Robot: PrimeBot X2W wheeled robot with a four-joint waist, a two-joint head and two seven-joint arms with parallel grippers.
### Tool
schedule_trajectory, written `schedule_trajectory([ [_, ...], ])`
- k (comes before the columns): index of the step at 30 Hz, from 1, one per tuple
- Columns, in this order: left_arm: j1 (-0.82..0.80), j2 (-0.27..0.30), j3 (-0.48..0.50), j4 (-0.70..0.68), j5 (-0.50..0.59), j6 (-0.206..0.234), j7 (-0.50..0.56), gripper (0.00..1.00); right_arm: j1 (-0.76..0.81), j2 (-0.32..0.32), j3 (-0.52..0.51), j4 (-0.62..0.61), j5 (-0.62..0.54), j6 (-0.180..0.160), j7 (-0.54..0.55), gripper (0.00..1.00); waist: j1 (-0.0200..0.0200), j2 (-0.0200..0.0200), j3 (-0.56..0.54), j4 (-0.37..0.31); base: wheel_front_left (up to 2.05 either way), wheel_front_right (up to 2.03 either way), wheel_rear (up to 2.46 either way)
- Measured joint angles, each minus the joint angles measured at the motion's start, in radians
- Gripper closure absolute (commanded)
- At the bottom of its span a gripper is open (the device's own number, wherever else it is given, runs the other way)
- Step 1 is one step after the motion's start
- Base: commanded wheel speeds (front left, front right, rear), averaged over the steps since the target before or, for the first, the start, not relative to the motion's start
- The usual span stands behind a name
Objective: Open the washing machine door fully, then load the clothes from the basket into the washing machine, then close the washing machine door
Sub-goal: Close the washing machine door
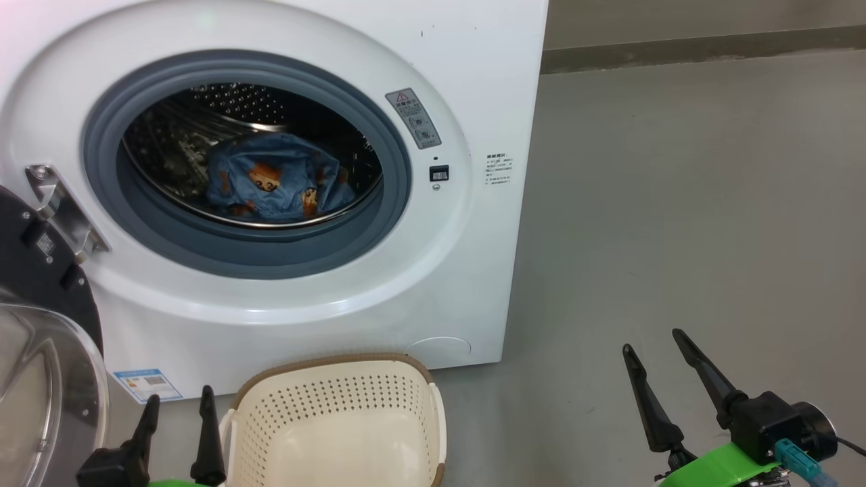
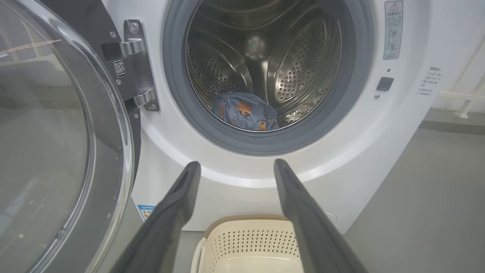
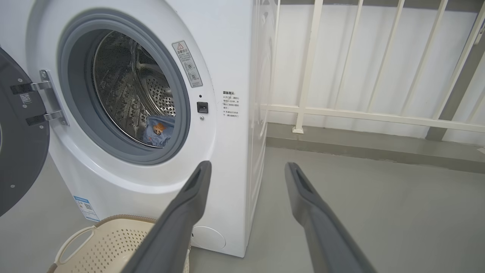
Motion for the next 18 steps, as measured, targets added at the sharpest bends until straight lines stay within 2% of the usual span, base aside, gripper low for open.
schedule_trajectory([
  [9, 0.003, 0.000, -0.006, -0.003, 0.009, 0.009, 0.000, 0.00, 0.000, 0.000, 0.007, 0.000, 0.000, 0.000, 0.000, 0.00, 0.0000, 0.0000, 0.007, -0.004, -0.22, 0.22, 0.00],
  [18, 0.003, 0.000, -0.005, -0.010, 0.010, 0.018, 0.000, 0.00, 0.000, 0.000, 0.004, 0.000, 0.000, 0.000, 0.000, 0.00, 0.0000, 0.0000, 0.010, -0.005, -1.38, 1.38, 0.00],
])
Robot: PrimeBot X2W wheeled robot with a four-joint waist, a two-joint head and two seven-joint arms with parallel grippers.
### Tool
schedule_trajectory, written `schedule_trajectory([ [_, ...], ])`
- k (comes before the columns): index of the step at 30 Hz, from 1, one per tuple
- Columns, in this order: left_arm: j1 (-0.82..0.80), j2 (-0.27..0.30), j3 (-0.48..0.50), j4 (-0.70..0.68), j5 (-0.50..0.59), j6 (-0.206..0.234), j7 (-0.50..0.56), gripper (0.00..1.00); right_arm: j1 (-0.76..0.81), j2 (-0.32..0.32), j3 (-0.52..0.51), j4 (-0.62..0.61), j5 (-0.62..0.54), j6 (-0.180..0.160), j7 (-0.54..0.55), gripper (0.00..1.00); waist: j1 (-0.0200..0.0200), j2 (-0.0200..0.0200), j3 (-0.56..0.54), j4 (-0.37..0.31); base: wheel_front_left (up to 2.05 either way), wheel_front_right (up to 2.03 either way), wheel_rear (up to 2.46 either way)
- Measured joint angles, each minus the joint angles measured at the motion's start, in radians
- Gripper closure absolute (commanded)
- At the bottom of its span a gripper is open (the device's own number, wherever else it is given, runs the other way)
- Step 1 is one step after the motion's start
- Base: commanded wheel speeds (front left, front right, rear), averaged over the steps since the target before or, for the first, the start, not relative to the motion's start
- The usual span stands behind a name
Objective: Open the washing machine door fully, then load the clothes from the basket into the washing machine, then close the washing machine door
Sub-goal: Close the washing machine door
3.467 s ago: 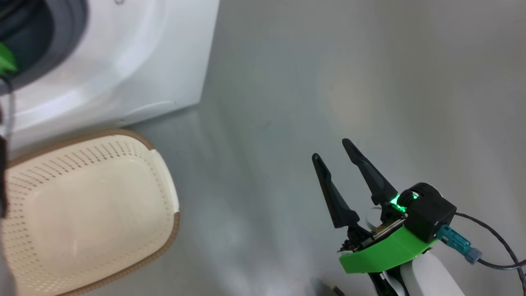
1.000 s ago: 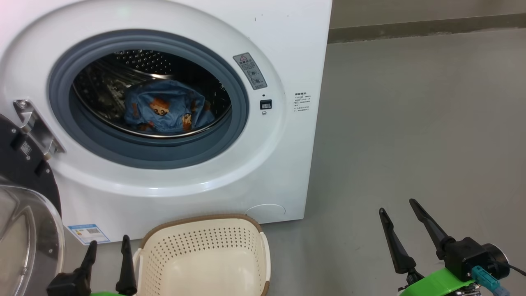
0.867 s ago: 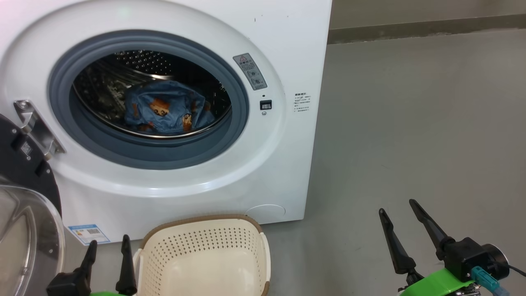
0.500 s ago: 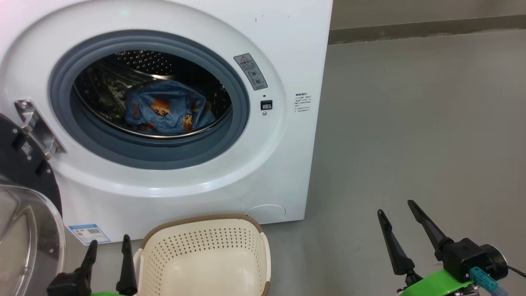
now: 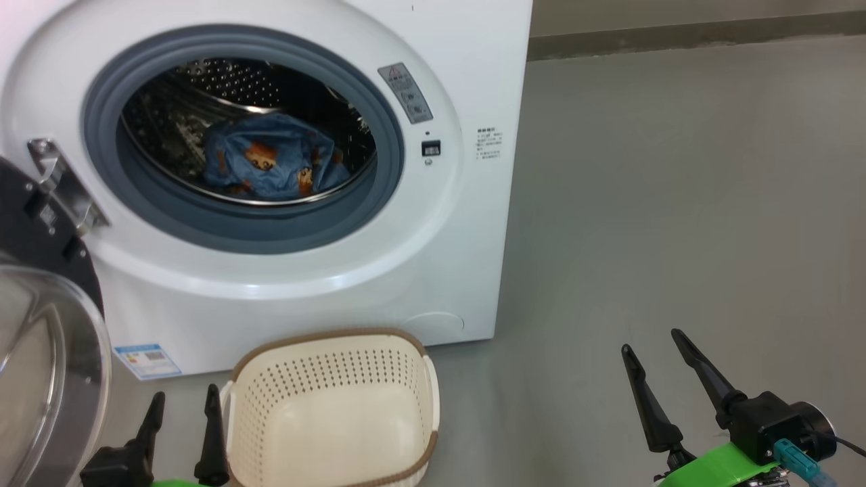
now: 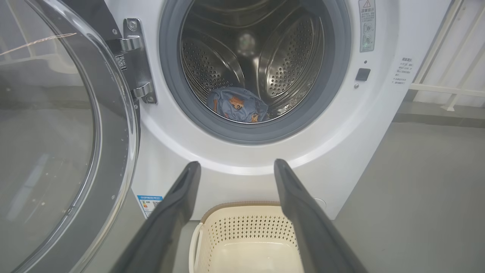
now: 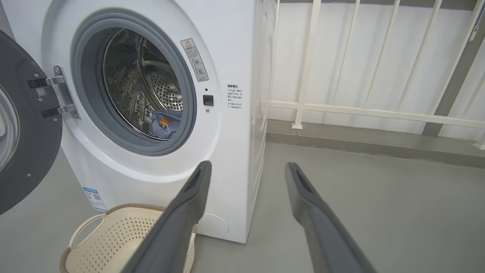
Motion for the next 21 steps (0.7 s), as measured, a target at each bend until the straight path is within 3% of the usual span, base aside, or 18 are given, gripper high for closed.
schedule_trajectory([
  [10, 0.000, 0.000, 0.006, -0.005, 0.002, 0.002, 0.000, 0.00, 0.000, 0.000, 0.001, 0.000, 0.000, 0.000, 0.000, 0.00, 0.0000, 0.0000, -0.001, 0.002, -1.58, 1.58, 0.00],
  [21, 0.000, 0.000, 0.005, -0.005, 0.002, 0.002, 0.000, 0.00, 0.000, 0.000, 0.001, 0.000, 0.000, 0.000, 0.000, 0.00, 0.0000, 0.0000, -0.008, 0.001, -0.21, 0.21, 0.00],
])
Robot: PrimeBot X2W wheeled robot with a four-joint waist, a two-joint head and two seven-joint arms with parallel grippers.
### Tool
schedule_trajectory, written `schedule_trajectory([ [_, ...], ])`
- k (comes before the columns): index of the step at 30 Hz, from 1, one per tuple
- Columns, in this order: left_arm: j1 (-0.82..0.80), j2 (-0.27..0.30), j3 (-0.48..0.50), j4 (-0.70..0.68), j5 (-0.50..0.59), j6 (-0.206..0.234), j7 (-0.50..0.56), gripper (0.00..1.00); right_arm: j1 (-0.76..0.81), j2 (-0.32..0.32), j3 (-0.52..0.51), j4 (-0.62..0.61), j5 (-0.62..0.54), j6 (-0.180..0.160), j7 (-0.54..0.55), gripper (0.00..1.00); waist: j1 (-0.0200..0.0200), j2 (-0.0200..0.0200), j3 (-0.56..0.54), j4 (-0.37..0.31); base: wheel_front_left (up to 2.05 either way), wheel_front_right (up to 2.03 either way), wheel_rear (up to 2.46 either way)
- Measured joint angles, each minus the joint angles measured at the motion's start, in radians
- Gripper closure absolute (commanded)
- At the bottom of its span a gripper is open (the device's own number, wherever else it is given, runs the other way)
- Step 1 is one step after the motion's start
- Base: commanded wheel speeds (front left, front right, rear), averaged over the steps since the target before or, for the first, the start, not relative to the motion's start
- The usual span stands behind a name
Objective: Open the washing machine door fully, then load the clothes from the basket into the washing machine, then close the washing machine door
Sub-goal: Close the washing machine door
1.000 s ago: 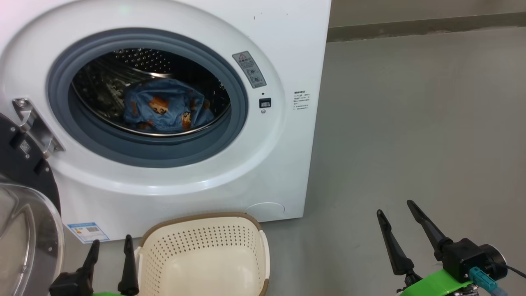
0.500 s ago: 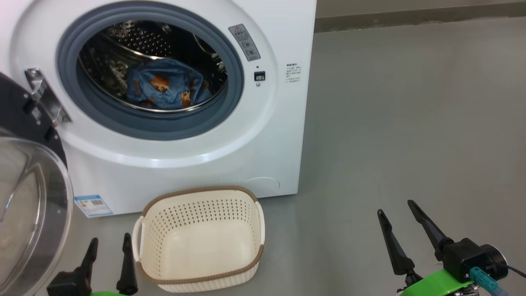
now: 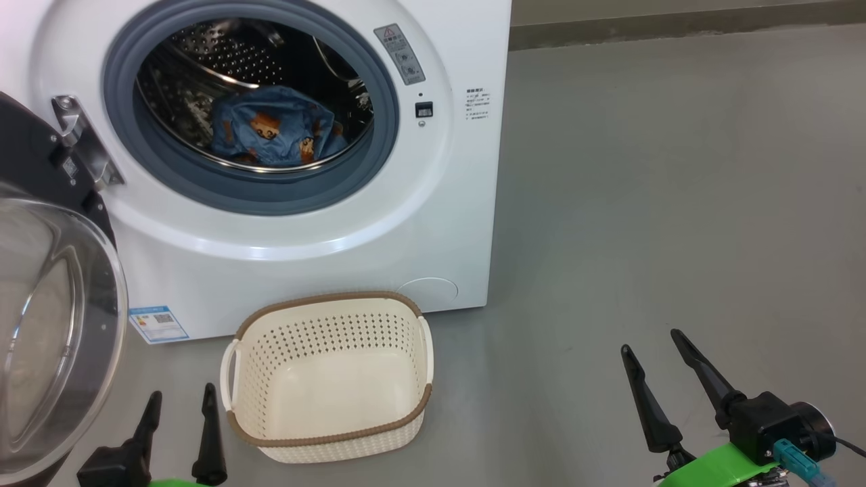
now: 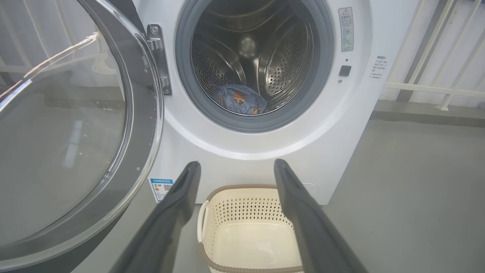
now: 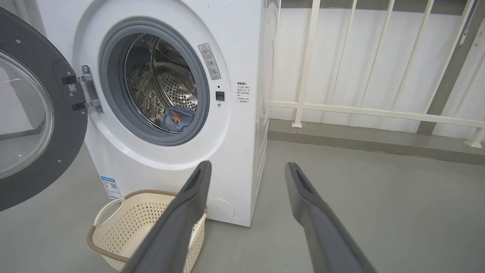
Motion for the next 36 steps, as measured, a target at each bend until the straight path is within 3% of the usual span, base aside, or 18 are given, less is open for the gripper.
schedule_trajectory([
  [21, 0.000, 0.000, 0.002, 0.000, 0.000, 0.000, 0.000, 0.00, 0.000, -0.004, -0.006, -0.001, 0.000, 0.000, 0.000, 0.00, 0.0000, 0.0000, 0.001, 0.033, 0.00, 0.00, 0.00],
  [30, 0.000, 0.000, 0.010, 0.000, 0.011, -0.001, 0.000, 0.00, 0.000, -0.005, 0.014, 0.005, 0.001, 0.000, 0.000, 0.00, 0.0000, 0.0000, -0.005, 0.125, 0.00, 0.00, 0.00],
  [36, 0.001, 0.000, 0.008, 0.000, 0.015, 0.000, 0.000, 0.00, -0.001, -0.007, 0.021, 0.012, 0.010, 0.000, 0.000, 0.00, 0.0000, 0.0000, -0.011, 0.229, 0.00, 0.00, 0.00],
])
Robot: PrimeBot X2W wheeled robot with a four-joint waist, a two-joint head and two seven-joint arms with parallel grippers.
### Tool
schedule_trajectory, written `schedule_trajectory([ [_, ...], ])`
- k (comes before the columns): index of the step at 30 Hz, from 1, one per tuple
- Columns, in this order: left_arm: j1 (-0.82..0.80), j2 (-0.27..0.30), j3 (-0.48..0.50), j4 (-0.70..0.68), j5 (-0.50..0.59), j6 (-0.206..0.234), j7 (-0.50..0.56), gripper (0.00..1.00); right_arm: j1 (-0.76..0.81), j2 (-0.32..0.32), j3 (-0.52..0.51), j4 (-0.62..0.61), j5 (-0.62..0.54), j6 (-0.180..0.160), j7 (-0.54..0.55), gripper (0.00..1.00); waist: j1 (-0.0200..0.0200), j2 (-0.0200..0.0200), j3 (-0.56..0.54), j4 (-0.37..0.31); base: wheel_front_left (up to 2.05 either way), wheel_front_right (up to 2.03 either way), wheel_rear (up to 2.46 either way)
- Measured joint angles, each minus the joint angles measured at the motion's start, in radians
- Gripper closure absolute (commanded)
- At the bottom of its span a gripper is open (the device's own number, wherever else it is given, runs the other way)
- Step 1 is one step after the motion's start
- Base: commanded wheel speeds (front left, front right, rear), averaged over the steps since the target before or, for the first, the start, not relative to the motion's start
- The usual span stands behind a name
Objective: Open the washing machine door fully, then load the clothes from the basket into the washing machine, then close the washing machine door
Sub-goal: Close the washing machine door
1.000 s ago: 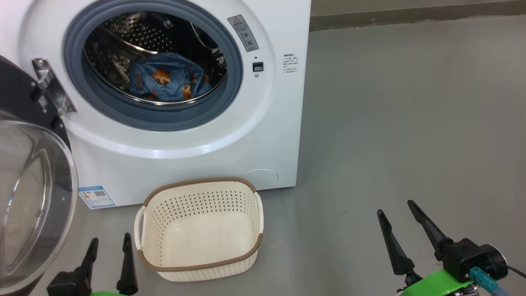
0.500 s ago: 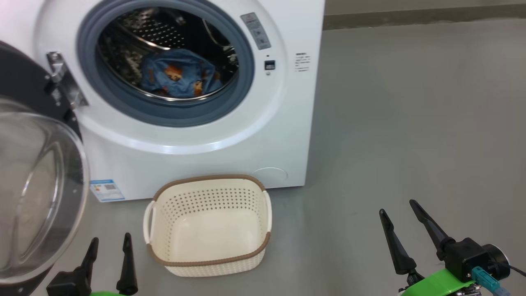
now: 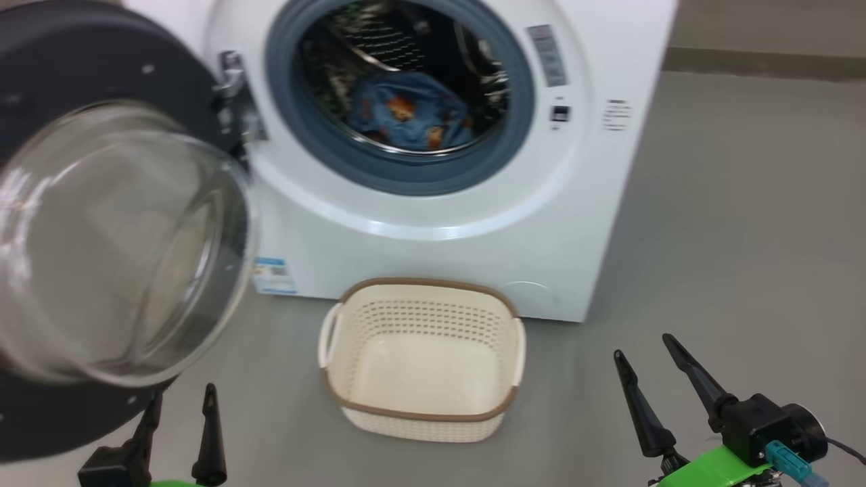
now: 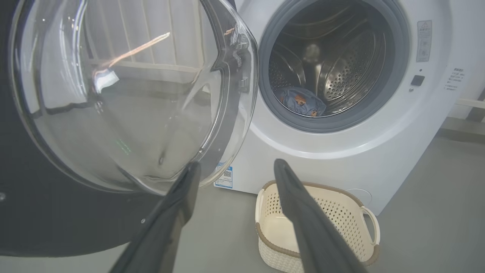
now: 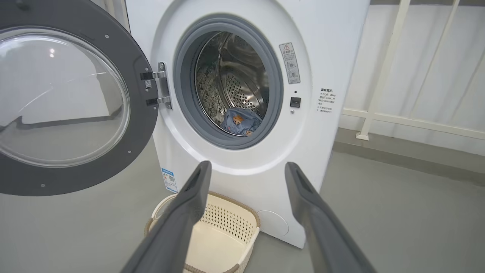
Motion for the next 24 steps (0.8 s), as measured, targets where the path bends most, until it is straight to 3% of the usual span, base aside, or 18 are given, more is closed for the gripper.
schedule_trajectory([
  [15, 0.016, 0.000, -0.003, 0.002, 0.002, 0.004, 0.000, 0.00, -0.039, -0.004, 0.053, 0.005, 0.009, 0.000, 0.000, 0.00, 0.0000, 0.0000, -0.014, 0.251, 0.00, 0.00, 0.00],
  [24, 0.020, 0.000, 0.019, -0.018, -0.006, 0.026, 0.000, 0.00, -0.088, -0.017, 0.096, 0.023, 0.010, 0.000, 0.000, 0.00, 0.0000, 0.0000, -0.006, 0.321, 0.00, 0.00, 0.00],
])
